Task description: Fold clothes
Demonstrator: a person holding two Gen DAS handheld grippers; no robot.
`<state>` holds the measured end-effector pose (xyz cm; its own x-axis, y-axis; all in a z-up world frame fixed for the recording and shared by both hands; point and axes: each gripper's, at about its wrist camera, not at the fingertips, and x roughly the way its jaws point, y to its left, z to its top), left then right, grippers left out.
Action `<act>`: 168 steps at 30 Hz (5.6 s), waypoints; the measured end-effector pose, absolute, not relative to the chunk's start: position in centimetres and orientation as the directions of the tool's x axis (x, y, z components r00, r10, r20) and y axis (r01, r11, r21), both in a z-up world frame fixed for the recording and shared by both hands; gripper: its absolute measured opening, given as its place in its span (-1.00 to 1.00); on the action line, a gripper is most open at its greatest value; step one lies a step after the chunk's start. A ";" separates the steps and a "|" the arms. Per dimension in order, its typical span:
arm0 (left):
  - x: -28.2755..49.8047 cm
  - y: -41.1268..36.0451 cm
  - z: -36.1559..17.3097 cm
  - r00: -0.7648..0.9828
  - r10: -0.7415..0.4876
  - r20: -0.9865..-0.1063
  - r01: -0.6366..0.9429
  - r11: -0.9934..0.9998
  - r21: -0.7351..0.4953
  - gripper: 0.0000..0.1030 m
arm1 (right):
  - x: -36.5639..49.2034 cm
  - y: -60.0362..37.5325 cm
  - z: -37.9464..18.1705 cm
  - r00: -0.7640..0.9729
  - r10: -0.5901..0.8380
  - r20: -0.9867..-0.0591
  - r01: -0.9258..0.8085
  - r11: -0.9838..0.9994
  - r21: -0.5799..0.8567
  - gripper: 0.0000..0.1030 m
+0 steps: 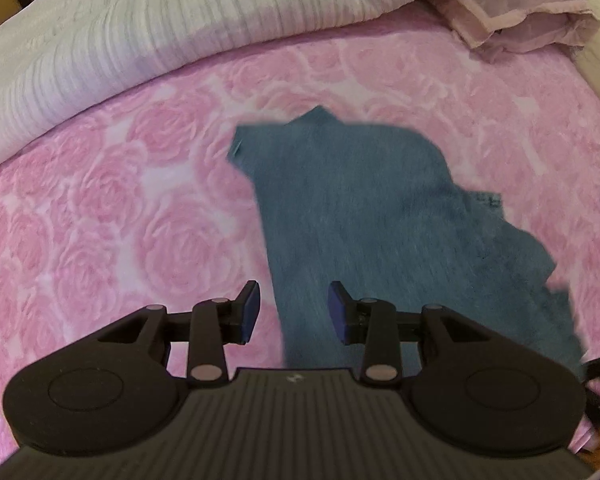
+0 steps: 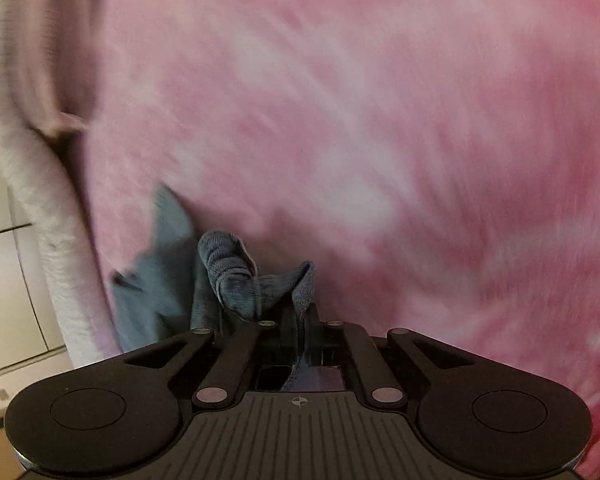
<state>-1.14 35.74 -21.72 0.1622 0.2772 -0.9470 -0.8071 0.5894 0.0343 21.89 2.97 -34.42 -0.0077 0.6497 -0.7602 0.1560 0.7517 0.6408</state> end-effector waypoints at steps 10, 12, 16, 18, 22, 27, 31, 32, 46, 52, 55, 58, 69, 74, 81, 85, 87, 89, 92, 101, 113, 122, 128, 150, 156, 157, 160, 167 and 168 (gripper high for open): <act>0.6 36.4 -24.4 0.176 0.204 -0.963 -0.796 0.605 -0.018 -0.30 | 32.5 -4.2 -27.1 0.258 0.288 -0.922 -0.063 0.958 0.281 -0.71; 0.3 36.9 -25.4 0.169 0.184 -0.968 -0.810 0.585 -0.030 -0.26 | 32.3 -4.7 -26.5 0.270 0.252 -0.929 -0.050 0.968 0.248 -0.37; -0.3 37.9 -26.9 0.167 0.150 -0.974 -0.838 0.542 -0.060 -0.25 | 30.9 -2.8 -25.6 0.234 0.289 -0.928 -0.169 0.952 0.254 -0.24; -0.2 38.3 -27.3 0.170 0.144 -0.975 -0.843 0.534 -0.068 -0.25 | 30.0 -0.6 -25.8 0.200 0.289 -0.936 -0.265 0.936 0.232 -0.21; 1.3 38.8 -27.7 0.195 0.132 -0.972 -0.823 0.561 -0.089 -0.25 | 29.2 0.2 -26.8 0.176 0.231 -0.957 -0.243 0.952 0.185 -0.20; 4.7 39.0 -28.5 0.211 0.106 -0.972 -0.786 0.609 -0.104 -0.24 | 30.6 -1.6 -27.9 0.124 0.251 -0.960 -0.092 0.966 0.240 -0.20; 8.5 39.5 -29.5 0.213 0.079 -0.974 -0.782 0.612 -0.121 -0.23 | 31.9 -2.5 -27.7 0.133 0.244 -0.961 -0.064 0.969 0.237 -0.20; 9.5 39.9 -29.8 0.209 0.069 -0.975 -0.789 0.601 -0.126 -0.23 | 32.3 -2.6 -27.7 0.135 0.241 -0.961 -0.064 0.970 0.235 -0.20; 21.5 46.0 -36.8 -0.059 0.015 -0.998 -0.865 0.498 0.059 -0.15 | 35.1 -3.0 -29.0 0.135 0.258 -0.957 -0.074 0.966 0.249 -0.19; 20.9 46.0 -36.8 -0.040 -0.009 -0.999 -0.865 0.501 0.030 -0.56 | 34.7 -2.8 -29.6 0.105 0.267 -0.958 -0.073 0.963 0.260 -0.19; 20.4 47.0 -36.1 0.005 -0.021 -1.000 -0.907 0.421 -0.013 -0.22 | 34.4 -2.0 -29.8 0.097 0.274 -0.957 -0.098 0.959 0.265 -0.19; 21.6 46.7 -37.5 -0.065 -0.029 -0.997 -0.882 0.469 0.044 0.13 | 34.0 -1.1 -29.8 0.096 0.287 -0.953 -0.131 0.953 0.273 -0.19; 11.4 42.3 -30.2 0.208 0.059 -0.976 -0.849 0.506 -0.151 -0.88 | 33.8 -0.9 -30.1 0.069 0.305 -0.950 -0.119 0.948 0.295 -0.19; -4.7 37.5 -20.1 0.328 0.190 -0.925 -0.902 0.353 -0.247 -0.87 | 33.7 -0.3 -29.6 0.041 0.312 -0.949 -0.137 0.943 0.304 -0.19; -26.7 26.6 -19.3 0.091 0.204 -0.975 -0.986 -0.116 -0.116 -0.85 | 31.5 1.0 -28.9 -0.038 0.305 -0.951 -0.218 0.927 0.306 -0.19; -31.9 20.8 -23.8 0.005 0.044 -0.999 -0.958 -0.285 -0.017 -0.93 | 29.9 2.4 -27.9 -0.052 0.305 -0.951 -0.303 0.903 0.306 -0.19; -33.5 19.2 -25.4 0.030 0.000 -1.000 -0.937 -0.348 -0.028 -0.92 | 29.3 3.4 -27.1 -0.049 0.325 -0.945 -0.340 0.884 0.321 -0.19; -34.6 18.2 -26.1 0.058 0.007 -0.998 -0.916 -0.396 -0.056 -0.90 | 29.0 4.6 -26.0 -0.036 0.374 -0.927 -0.374 0.855 0.359 -0.18; -35.0 18.0 -25.2 0.100 0.109 -0.989 -0.893 -0.428 -0.138 -0.70 | 29.1 6.4 -24.2 0.005 0.476 -0.879 -0.402 0.806 0.434 -0.09; -35.9 16.9 -24.0 0.122 0.213 -0.969 -0.869 -0.449 -0.208 -0.52 | 29.9 9.9 -22.8 0.028 0.610 -0.792 -0.371 0.742 0.558 0.06; -33.6 15.7 -25.1 0.144 0.185 -0.972 -0.918 -0.343 -0.201 -0.48 | 28.2 8.7 -25.5 0.007 0.404 -0.915 -0.359 0.855 0.375 -0.34; -30.1 12.8 -28.0 0.038 0.134 -0.990 -0.999 -0.028 -0.042 -0.42 | 28.9 1.5 -30.2 -0.069 0.329 -0.942 -0.161 0.928 0.336 -0.51; -24.7 11.5 -29.5 0.017 0.153 -0.988 -0.980 0.200 0.014 -0.13 | 28.1 1.6 -30.4 -0.052 0.313 -0.948 -0.212 0.925 0.317 -0.50; -44.1 18.3 -23.6 -0.240 0.310 -0.920 -0.873 -0.484 0.065 -0.31 | 25.8 -0.9 -32.6 -0.125 0.276 -0.953 -0.245 0.922 0.299 -0.76; -41.4 16.3 -31.0 0.012 0.245 -0.970 -0.835 -0.531 -0.144 -0.30 | 27.1 0.8 -30.4 -0.075 0.329 -0.941 -0.272 0.901 0.337 -0.31; -41.4 16.4 -31.8 0.020 0.245 -0.969 -0.820 -0.550 -0.157 -0.30 | 27.2 1.0 -29.9 -0.063 0.339 -0.939 -0.283 0.896 0.342 -0.25; -42.3 17.1 -34.1 -0.002 0.224 -0.974 -0.771 -0.620 -0.141 -0.30 | 27.5 1.2 -28.9 -0.033 0.379 -0.925 -0.297 0.880 0.371 -0.22; -44.1 18.1 -35.0 -0.038 0.243 -0.969 -0.699 -0.700 -0.148 -0.25 | 28.6 2.6 -26.4 0.023 0.509 -0.861 -0.289 0.827 0.482 -0.21; -44.0 18.2 -35.0 -0.043 0.243 -0.969 -0.713 -0.687 -0.140 -0.26 | 28.7 3.0 -26.2 0.027 0.517 -0.855 -0.300 0.820 0.487 -0.21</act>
